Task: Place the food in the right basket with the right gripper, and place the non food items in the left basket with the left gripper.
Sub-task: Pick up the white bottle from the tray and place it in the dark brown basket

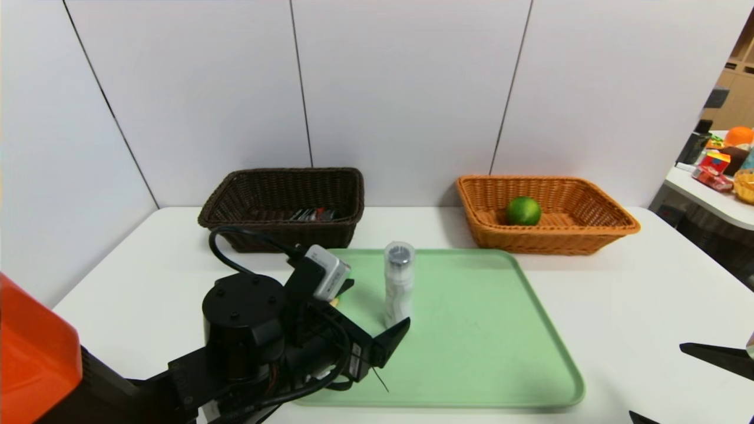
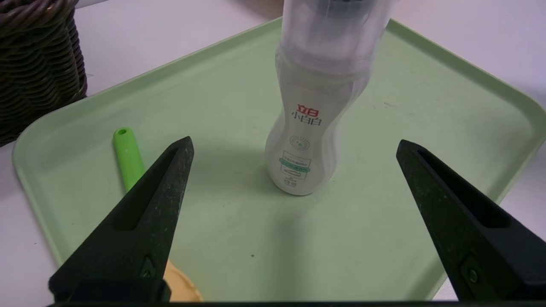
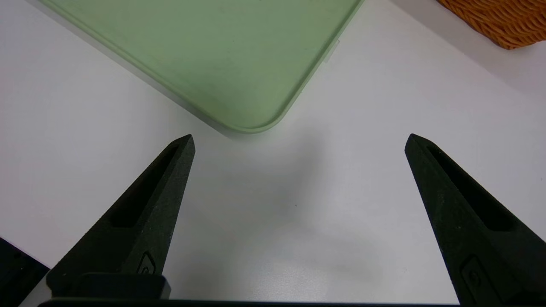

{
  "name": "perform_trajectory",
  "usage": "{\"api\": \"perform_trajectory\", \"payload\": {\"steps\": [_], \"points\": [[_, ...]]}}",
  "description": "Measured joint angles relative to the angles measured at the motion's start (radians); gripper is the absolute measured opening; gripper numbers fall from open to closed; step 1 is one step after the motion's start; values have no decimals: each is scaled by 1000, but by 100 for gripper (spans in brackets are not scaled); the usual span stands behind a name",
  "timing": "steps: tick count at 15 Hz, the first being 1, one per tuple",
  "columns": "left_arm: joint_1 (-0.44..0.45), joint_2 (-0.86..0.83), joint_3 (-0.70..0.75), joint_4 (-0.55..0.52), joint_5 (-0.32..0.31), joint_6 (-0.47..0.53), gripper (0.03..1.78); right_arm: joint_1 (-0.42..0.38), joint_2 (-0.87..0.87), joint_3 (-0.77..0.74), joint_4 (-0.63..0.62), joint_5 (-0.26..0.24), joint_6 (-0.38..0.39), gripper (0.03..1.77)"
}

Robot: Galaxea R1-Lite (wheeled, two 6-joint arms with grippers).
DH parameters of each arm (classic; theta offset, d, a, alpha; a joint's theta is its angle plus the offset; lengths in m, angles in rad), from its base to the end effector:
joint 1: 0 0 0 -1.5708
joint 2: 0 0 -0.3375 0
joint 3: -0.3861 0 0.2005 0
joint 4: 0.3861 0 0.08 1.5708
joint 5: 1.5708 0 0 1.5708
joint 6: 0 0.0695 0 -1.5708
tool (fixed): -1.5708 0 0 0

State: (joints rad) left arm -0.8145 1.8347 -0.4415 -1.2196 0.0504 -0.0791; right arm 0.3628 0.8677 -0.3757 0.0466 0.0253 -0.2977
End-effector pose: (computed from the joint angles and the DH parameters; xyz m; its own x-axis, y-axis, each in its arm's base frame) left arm 0.2375 -0.2466 0.1305 0.7117 -0.6810 -0.1725 0.6809 0.7291 -0.0692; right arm 0.1017 0.0405 0.1596 0.7933 0.3282 -0.5128 -0.4992 0.8327 -0.2394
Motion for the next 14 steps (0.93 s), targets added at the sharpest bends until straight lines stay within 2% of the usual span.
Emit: {"api": "perform_trajectory", "payload": {"steps": [14], "points": [[5,124,-148,-2,-7,1,169,5,10,15,-1,8,1,169]]}}
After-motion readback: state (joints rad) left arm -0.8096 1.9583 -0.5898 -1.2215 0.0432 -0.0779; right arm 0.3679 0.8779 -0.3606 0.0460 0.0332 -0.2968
